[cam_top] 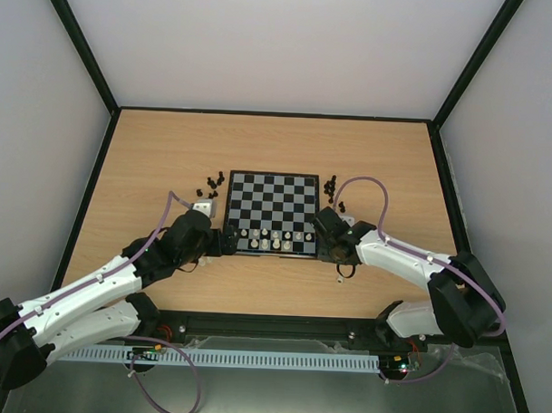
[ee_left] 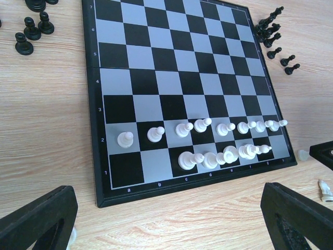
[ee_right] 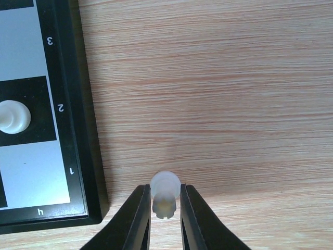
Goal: Set up the chess pieces on the board
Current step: Pick up the chess piece at the center of the board.
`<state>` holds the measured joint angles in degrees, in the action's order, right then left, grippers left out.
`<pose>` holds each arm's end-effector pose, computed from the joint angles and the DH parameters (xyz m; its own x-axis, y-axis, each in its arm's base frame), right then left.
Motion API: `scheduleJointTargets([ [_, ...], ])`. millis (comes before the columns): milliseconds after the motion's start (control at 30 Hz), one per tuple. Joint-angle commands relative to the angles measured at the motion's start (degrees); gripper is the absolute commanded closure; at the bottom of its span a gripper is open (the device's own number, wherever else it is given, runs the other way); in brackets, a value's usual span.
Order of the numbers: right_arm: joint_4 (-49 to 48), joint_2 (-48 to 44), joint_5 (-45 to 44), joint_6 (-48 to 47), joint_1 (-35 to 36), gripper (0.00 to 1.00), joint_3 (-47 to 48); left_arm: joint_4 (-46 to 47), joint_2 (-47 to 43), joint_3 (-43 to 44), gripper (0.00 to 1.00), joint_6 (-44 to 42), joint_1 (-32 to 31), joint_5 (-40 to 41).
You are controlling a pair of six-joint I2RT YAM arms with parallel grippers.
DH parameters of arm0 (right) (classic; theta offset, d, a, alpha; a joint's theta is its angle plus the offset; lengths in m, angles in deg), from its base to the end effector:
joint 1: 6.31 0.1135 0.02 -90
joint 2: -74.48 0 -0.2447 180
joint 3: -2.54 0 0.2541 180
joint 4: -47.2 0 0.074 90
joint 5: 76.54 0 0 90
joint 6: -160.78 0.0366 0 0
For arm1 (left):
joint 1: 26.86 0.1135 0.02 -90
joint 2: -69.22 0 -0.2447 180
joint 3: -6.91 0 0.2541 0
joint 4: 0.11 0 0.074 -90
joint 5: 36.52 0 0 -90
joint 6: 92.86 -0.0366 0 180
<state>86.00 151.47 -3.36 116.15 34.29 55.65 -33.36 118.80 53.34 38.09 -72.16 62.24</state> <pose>0.1947 0.1529 0.1522 -0.8455 0.1725 -0.5054 0.1133 0.9828 0.1460 0.1473 -0.1409 0.2205 -0.7192 -0.1942 -0.6672 0.1919 0.8673 -0.4593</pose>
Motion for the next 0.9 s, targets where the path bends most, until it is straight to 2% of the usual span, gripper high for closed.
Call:
scheduleJointTargets([
  [0,0.5,0.6,0.3,-0.8,-0.5,0.83,-1.2,0.8,0.0,-0.3,0.01,0.1,0.5,-0.1],
  [433,0.8,0.7,0.0,-1.6,-0.6,0.93,-0.5,0.7,0.5,0.0,0.00,0.2,0.6,0.1],
  [867,6.1,-2.9,1.9,-3.3,1.5,0.94,5.3,0.3,1.1,0.7,0.01,0.2,1.3,0.6],
])
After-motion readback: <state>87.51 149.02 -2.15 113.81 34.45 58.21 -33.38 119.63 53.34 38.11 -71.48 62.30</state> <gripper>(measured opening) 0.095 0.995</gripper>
